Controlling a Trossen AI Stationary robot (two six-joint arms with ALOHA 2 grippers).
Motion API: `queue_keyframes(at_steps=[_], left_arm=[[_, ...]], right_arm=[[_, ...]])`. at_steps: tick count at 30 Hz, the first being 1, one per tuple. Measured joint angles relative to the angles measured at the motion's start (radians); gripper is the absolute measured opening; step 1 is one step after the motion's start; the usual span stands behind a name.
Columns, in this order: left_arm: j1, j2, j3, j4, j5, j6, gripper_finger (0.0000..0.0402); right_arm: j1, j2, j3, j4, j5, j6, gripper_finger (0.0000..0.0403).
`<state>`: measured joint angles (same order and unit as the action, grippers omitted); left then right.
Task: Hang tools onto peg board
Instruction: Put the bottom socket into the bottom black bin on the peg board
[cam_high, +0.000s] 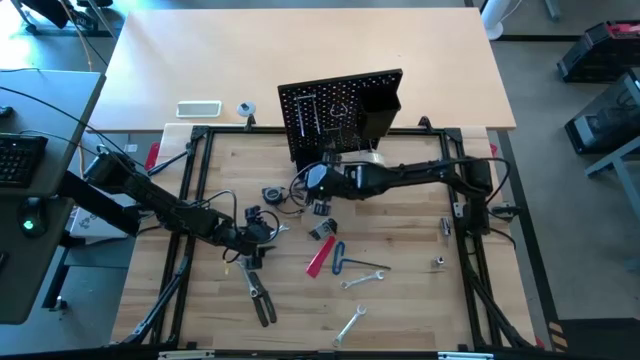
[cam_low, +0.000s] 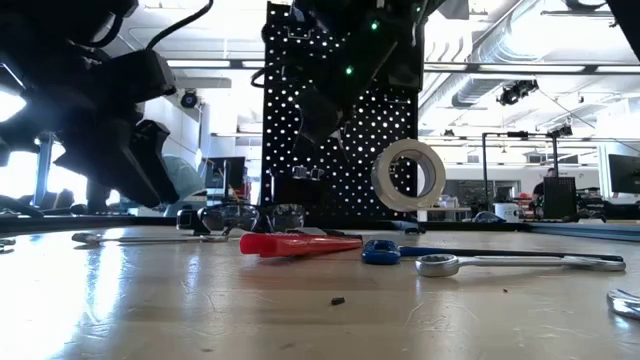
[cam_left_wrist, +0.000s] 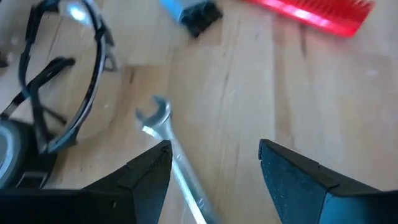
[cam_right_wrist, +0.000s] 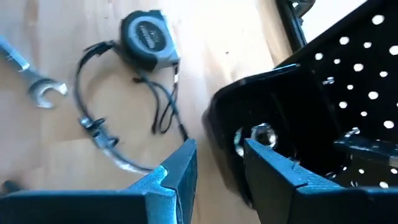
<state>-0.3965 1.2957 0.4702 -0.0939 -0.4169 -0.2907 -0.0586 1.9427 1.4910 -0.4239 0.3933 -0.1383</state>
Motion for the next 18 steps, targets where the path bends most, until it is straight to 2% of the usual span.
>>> queue_keyframes(at_steps=[6,11,18], left_arm=[[0.000,0.000,0.000,0.122,0.040,0.063,0.0231],[0.000,0.000,0.000,0.236,0.065,0.130,0.0231],[0.000,0.000,0.001,0.390,0.093,0.198,0.0231]], right_arm=[[0.066,-0.036,0.000,-0.149,0.024,0.065,0.0124],[0.138,-0.061,0.000,-0.331,0.012,0.182,0.0124],[0.255,-0.064,0.000,-0.573,-0.119,0.369,0.0124]])
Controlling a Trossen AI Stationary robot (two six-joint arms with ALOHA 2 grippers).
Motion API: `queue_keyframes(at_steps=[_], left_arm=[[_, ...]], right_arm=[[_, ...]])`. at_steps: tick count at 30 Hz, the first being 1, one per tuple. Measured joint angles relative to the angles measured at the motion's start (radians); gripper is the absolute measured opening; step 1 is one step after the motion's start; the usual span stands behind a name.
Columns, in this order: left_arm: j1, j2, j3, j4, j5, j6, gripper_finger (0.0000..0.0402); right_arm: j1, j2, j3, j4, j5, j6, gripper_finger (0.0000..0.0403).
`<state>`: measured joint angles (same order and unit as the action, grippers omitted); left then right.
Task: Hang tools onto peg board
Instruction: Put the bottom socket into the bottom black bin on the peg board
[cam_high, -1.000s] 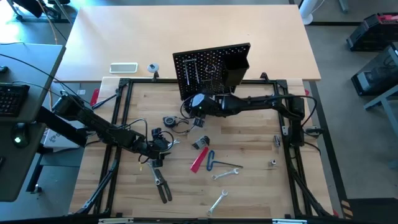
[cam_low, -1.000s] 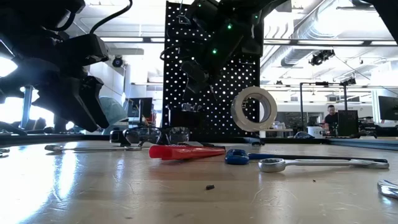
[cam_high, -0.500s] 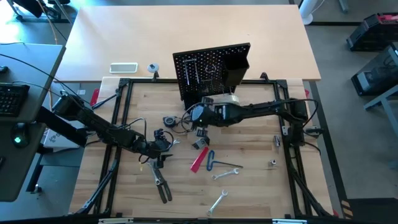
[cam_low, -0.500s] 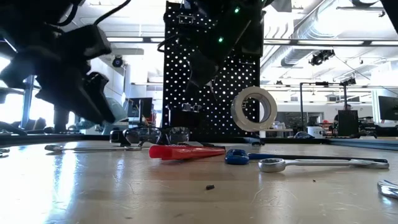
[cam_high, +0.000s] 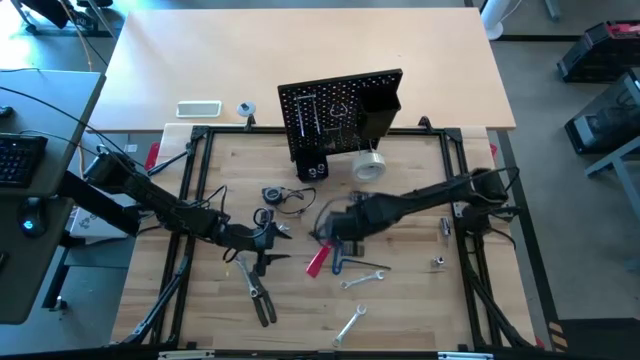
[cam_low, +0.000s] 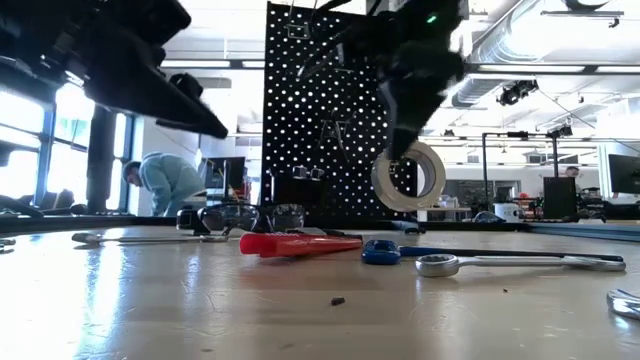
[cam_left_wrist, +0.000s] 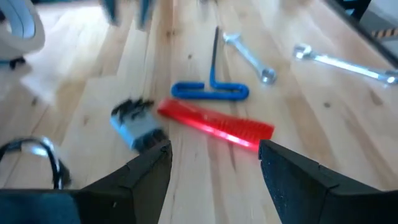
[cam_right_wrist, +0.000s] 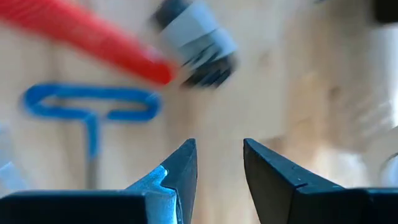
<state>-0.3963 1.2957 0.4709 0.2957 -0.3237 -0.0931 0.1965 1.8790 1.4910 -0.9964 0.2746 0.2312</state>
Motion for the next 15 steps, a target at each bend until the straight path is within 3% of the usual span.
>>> queue_keyframes(at_steps=[9,15], left_arm=[[0.004,0.000,0.000,0.065,0.000,0.026,0.0231],[0.004,0.011,0.000,0.127,0.000,0.027,0.0231]], right_arm=[[0.138,0.000,0.000,-0.281,-0.040,0.171,0.0124],[0.211,-0.002,0.000,-0.445,0.015,0.263,0.0124]])
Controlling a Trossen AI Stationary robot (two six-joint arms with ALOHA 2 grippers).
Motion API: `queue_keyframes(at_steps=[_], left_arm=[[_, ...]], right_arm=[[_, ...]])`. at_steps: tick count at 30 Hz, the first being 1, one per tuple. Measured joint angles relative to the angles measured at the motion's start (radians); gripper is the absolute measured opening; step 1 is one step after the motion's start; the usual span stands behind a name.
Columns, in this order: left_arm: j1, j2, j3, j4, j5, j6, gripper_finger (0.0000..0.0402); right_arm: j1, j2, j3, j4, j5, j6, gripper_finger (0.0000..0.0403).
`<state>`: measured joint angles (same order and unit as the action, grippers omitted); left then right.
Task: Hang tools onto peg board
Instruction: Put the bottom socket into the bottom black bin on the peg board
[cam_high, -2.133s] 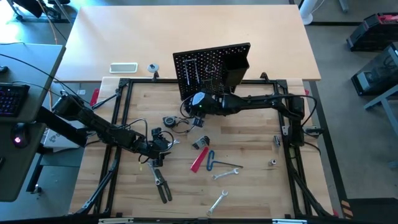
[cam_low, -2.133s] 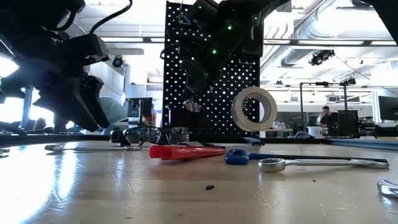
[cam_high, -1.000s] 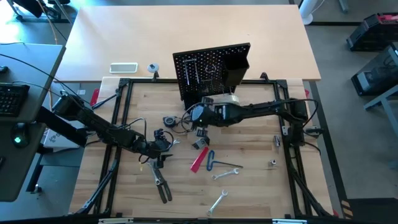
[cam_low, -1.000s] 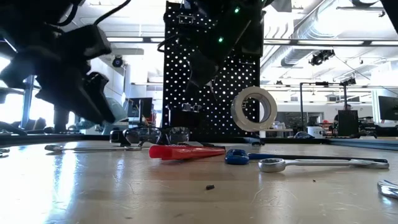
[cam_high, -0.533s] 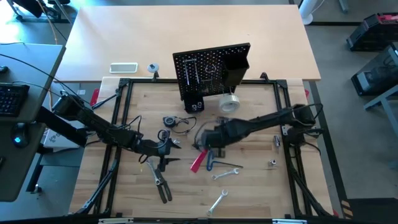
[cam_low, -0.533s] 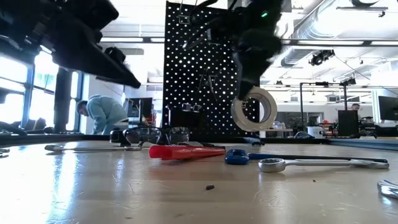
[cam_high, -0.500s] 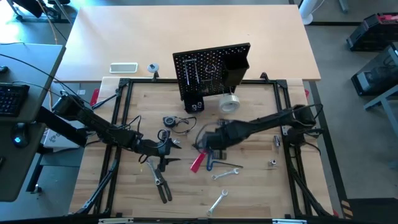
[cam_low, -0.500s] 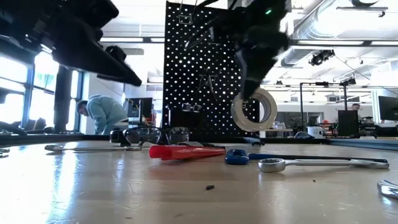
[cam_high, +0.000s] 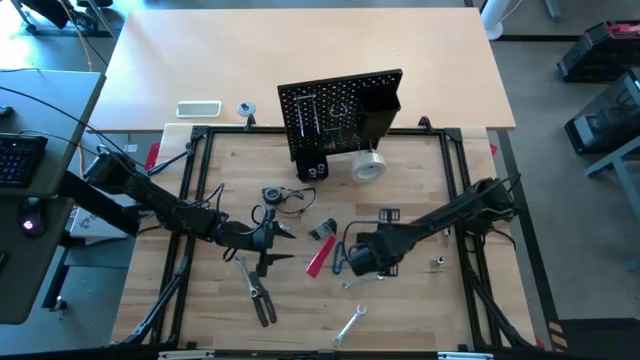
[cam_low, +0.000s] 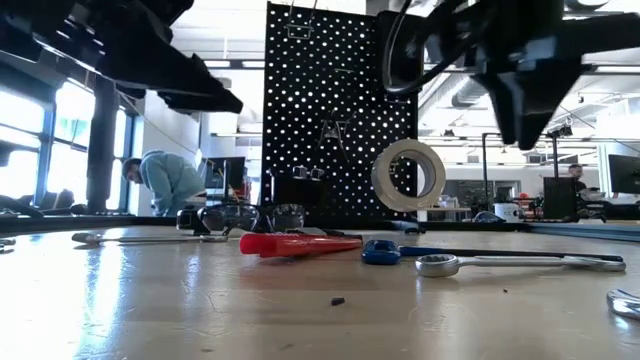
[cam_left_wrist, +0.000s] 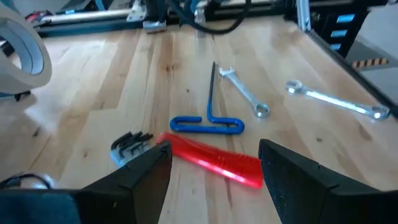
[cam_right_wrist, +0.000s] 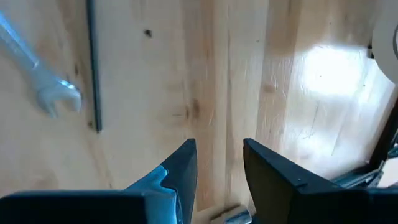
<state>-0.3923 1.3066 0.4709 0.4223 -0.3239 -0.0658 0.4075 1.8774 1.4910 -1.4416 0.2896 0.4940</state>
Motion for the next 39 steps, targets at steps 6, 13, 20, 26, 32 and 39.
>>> queue_keyframes(at_steps=[6,13,20,26,32,39], left_arm=[[0.000,0.086,0.000,0.086,0.000,0.031,0.0231],[0.002,0.238,0.000,0.251,0.034,0.037,0.0231],[0.022,0.291,0.017,0.302,0.054,0.037,0.0231],[0.058,0.291,0.044,0.310,0.061,0.051,0.0231],[0.102,0.291,0.059,0.311,0.108,0.048,0.0231],[0.150,0.291,0.061,0.317,0.138,0.044,0.0231]], right_arm=[[0.099,0.000,0.000,0.037,0.035,-0.009,0.0124],[0.213,-0.099,-0.059,0.055,0.131,0.061,0.0124],[0.333,-0.438,-0.370,0.174,0.027,0.415,0.0124],[0.449,-0.646,-0.603,0.281,-0.113,0.691,0.0124],[0.534,-0.675,-0.715,0.307,-0.171,0.769,0.0124],[0.574,-0.675,-0.757,0.308,-0.127,0.789,0.0124]])
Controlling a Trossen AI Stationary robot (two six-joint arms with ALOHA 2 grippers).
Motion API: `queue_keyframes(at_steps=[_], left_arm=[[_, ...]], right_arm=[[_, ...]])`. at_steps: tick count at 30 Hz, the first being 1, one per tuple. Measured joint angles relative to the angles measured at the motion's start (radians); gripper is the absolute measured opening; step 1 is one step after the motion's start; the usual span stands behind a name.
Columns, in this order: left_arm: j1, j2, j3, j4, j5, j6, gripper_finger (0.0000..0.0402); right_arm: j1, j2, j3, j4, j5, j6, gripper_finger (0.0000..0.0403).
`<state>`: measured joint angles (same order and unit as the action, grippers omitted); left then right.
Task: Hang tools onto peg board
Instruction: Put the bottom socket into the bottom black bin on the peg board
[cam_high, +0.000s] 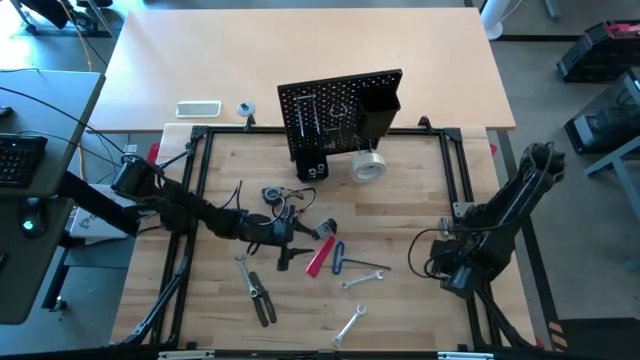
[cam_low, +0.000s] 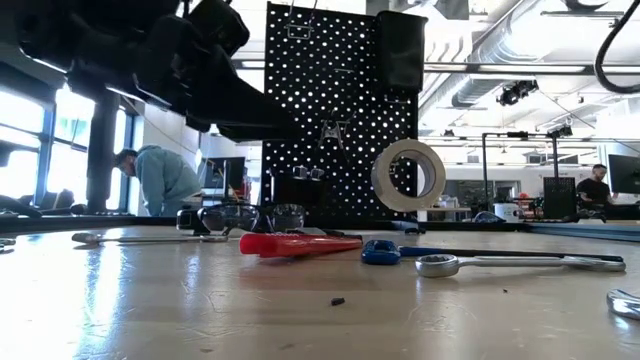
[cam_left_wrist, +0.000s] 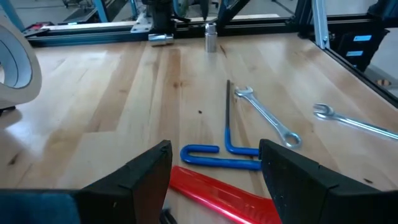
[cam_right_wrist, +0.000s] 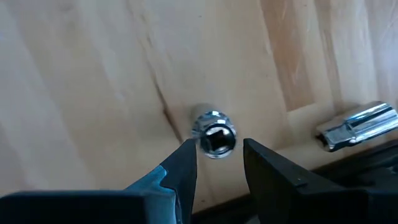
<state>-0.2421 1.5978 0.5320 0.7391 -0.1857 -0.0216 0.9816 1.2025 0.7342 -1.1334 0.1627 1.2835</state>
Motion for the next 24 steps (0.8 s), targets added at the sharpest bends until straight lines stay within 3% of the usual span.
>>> queue_keyframes(at_steps=[15,24], left_arm=[[0.041,0.000,0.000,-0.002,0.050,0.005,0.0231],[0.040,0.000,0.000,-0.010,0.050,0.006,0.0231]], right_arm=[[-0.006,0.000,-0.127,0.211,0.009,0.029,0.0122],[-0.006,-0.001,-0.124,0.218,0.005,0.038,0.0084]])
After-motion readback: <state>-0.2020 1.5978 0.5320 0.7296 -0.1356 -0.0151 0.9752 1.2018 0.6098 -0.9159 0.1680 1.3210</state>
